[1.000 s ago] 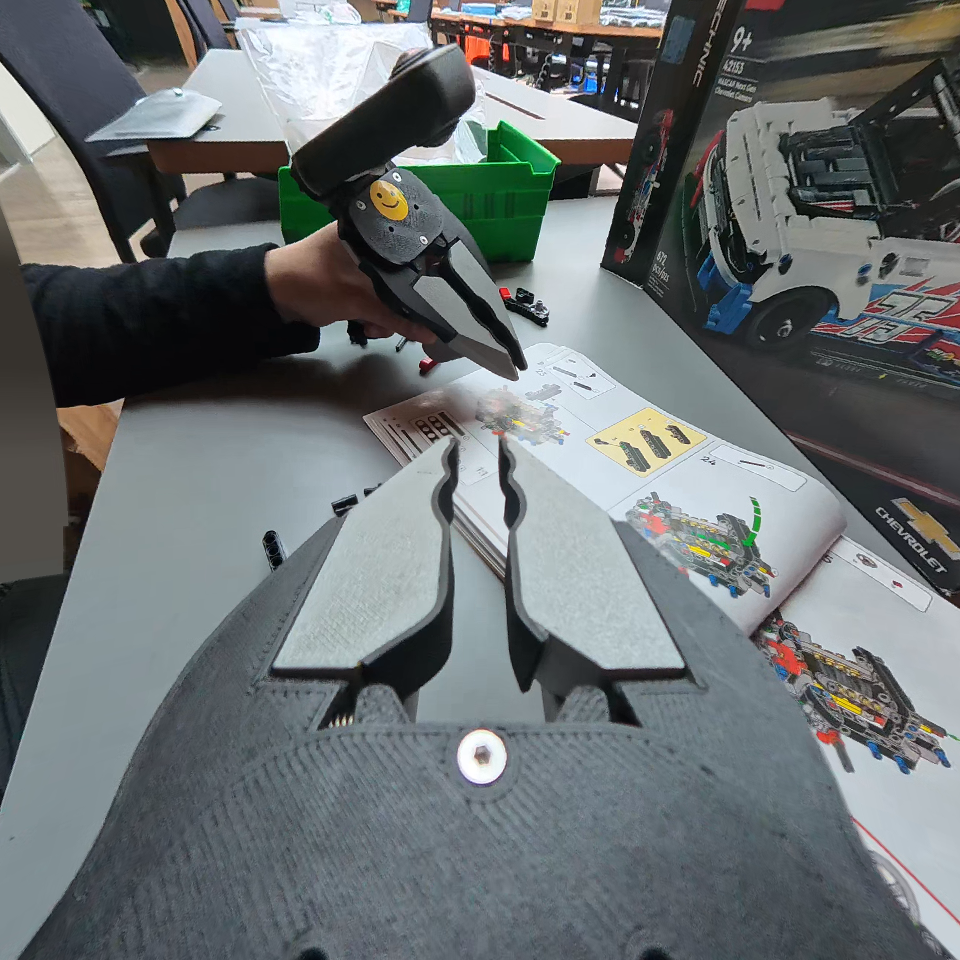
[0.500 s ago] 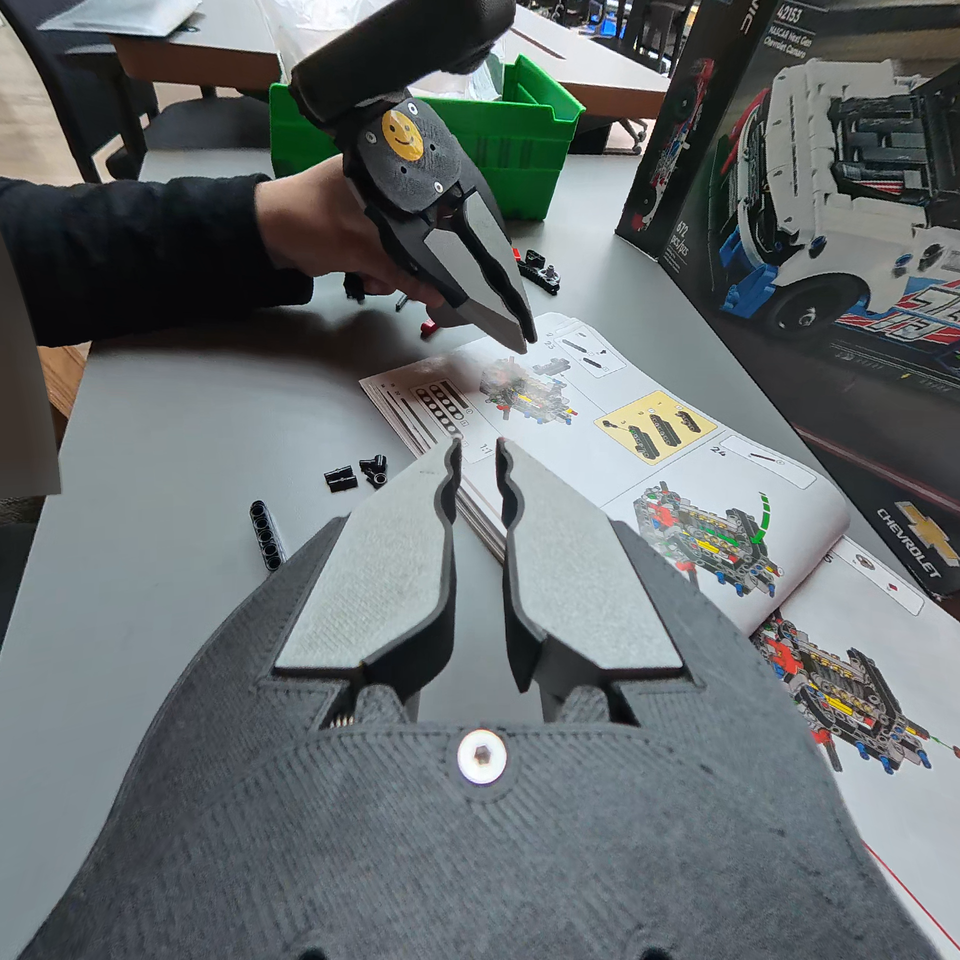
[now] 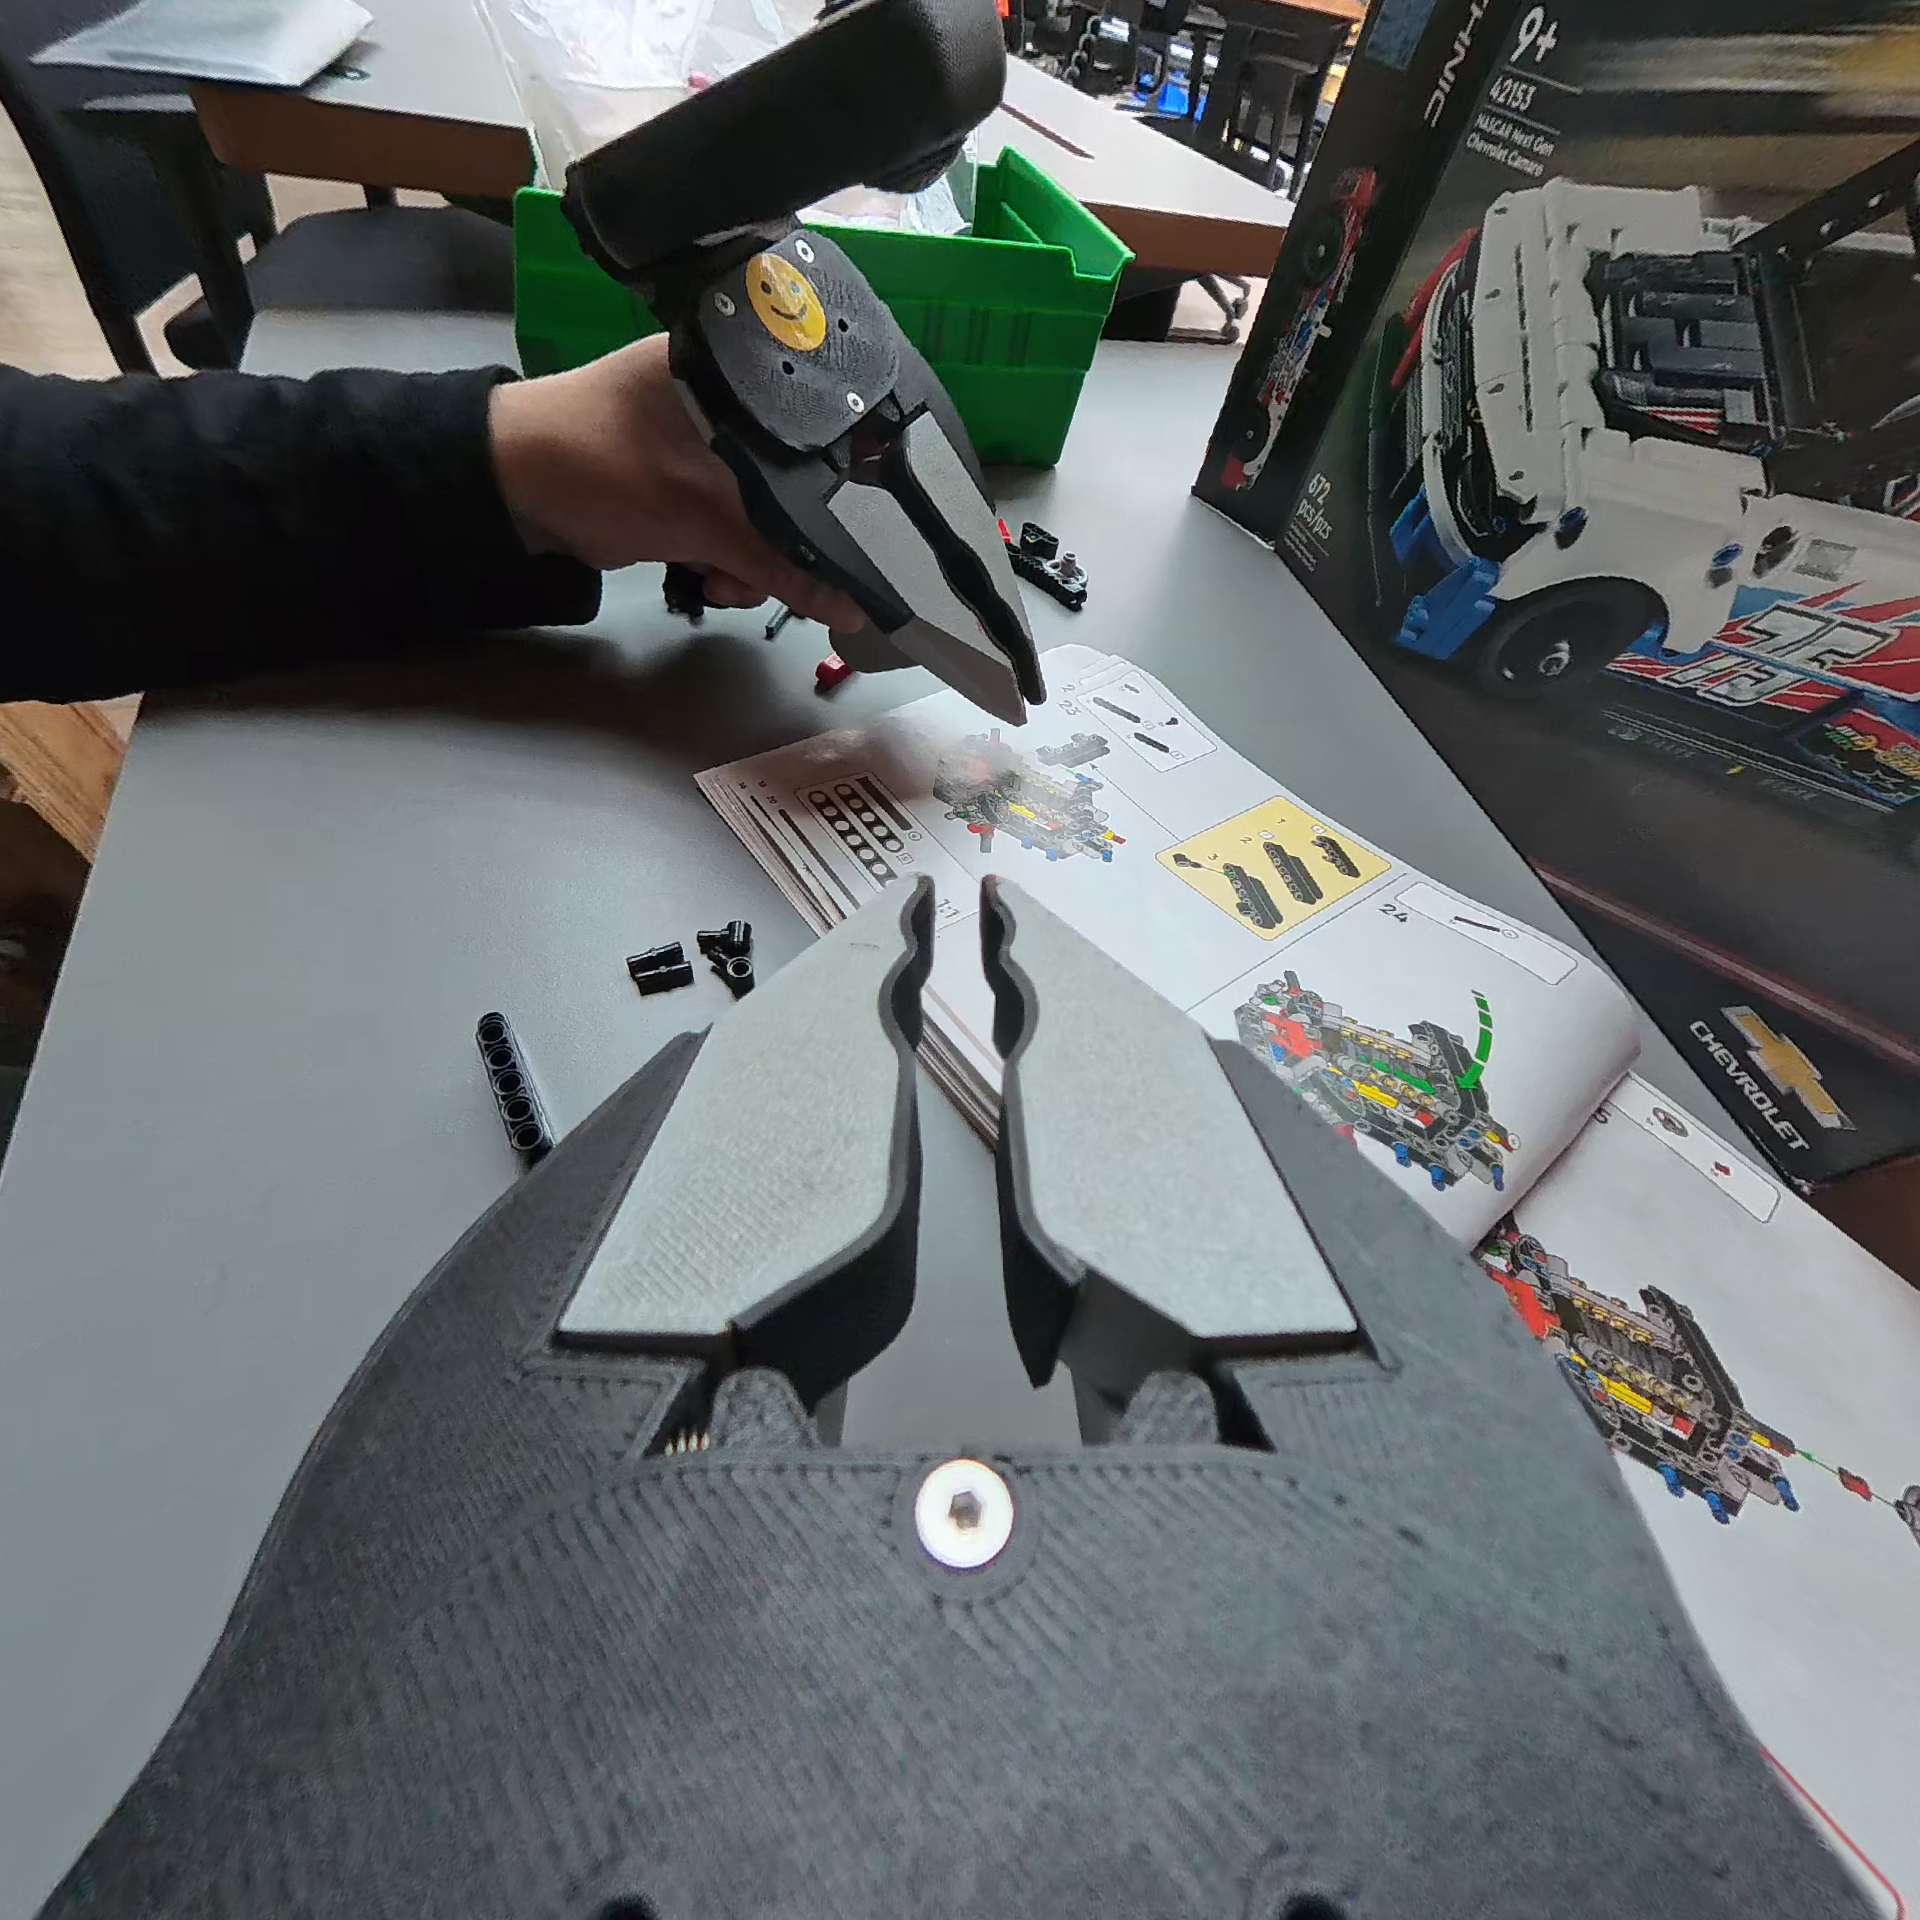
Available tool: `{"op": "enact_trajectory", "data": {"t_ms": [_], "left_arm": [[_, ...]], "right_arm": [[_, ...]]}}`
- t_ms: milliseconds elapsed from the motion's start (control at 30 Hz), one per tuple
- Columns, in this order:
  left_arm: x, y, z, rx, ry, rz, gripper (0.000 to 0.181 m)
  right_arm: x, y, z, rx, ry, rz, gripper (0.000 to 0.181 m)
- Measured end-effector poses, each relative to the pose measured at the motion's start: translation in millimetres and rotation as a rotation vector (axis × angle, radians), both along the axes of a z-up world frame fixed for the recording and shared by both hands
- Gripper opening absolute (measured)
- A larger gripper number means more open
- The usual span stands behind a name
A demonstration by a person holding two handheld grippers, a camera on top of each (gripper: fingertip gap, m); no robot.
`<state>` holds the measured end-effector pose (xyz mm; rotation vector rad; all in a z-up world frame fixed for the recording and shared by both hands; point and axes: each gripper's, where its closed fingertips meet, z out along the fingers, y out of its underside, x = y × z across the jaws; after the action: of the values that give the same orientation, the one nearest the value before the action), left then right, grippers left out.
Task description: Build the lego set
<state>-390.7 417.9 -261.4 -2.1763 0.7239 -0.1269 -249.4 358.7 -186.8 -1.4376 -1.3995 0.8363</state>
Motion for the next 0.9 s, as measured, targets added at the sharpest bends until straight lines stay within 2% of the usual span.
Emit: {"op": "enact_trajectory", "data": {"t_ms": [33, 200, 900], "left_arm": [[0.1, 0.0, -0.1, 0.000, 0.000, -0.001, 0.006], [-1.6, 0.6, -1.3, -0.005, -0.003, 0.005, 0.006], [0.5, 0.4, 0.1, 0.010, 0.019, -0.004, 0.006]], "right_arm": [[0.6, -0.6, -0.8, -0.015, -0.006, 0.002, 0.003], [1.9, -0.1, -3.5, -0.072, -0.012, 0.005, 0.004], [-1.8, -5.8, -11.9, -0.052, -0.050, 0.028, 0.005]]}}
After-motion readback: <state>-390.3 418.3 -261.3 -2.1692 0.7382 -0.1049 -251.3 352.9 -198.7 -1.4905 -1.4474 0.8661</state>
